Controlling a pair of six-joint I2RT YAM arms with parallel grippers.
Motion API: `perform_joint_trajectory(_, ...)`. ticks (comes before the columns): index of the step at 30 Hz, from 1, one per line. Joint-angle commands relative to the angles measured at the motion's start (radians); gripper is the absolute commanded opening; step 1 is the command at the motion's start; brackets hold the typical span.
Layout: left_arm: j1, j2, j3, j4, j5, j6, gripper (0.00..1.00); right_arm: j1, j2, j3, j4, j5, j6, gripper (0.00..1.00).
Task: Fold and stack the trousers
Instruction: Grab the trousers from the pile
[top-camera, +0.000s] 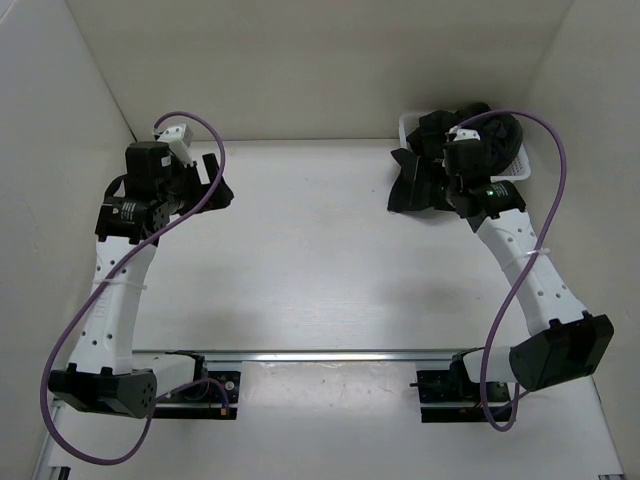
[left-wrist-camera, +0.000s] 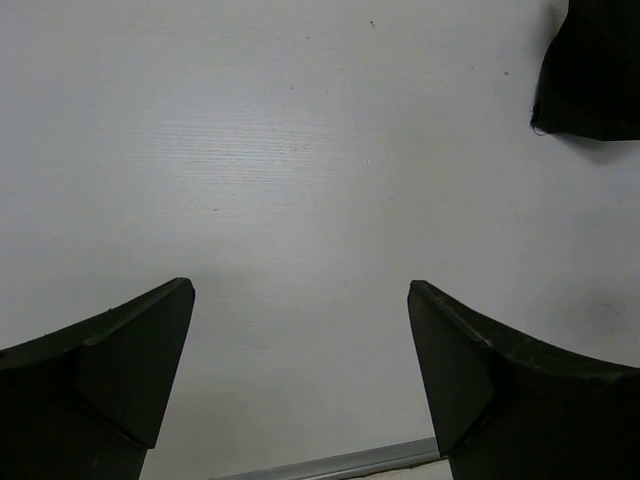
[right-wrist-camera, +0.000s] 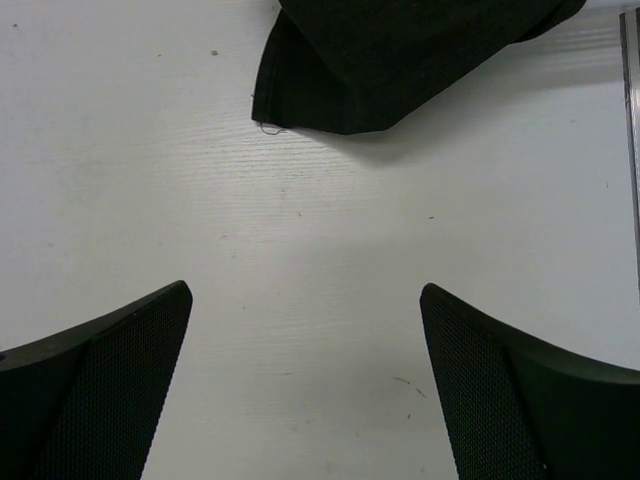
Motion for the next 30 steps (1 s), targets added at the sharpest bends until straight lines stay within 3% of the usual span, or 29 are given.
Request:
perform_joint_trajectory(1,-0.003,-0.035,-0.016,0.013,0.048,-0.008,1.0,0.002,-0.037,-0.015,0.014,0.046,0.041,1.0)
perform_joint_trajectory(7,-0.003,-0.067,-0.045,0.013,0.057,-0.008,1.0,0.002,-0.072,-0.025,-0.015,0.1,0.041,1.0)
perform_joint_trajectory(12,-0.003,-0.076,-0.066,0.013,0.066,-0.017,1.0,0.002,-0.086,-0.034,-0.015,0.272,0.01,1.0)
perform_joint_trajectory(15,-0.003,-0.063,-0.077,0.013,0.066,-0.018,1.0,-0.024,-0.037,0.038,0.045,0.293,-0.028,0.96)
perform_joint_trajectory(16,-0.003,-0.05,-0.077,0.022,0.066,-0.018,1.0,-0.091,0.025,0.085,0.014,0.245,-0.016,0.92)
perform_joint_trajectory(21,-0.012,-0.007,-0.088,0.031,0.016,-0.018,1.0,-0.303,0.307,0.398,-0.082,-0.047,0.07,0.94)
perform_joint_trajectory(23,-0.012,0.008,-0.077,0.031,0.016,-0.018,1.0,-0.357,0.467,0.559,-0.125,-0.081,0.084,1.0)
perform_joint_trajectory(30,-0.021,0.106,-0.059,0.031,-0.009,-0.027,1.0,-0.467,0.91,0.989,-0.216,-0.173,0.12,1.0)
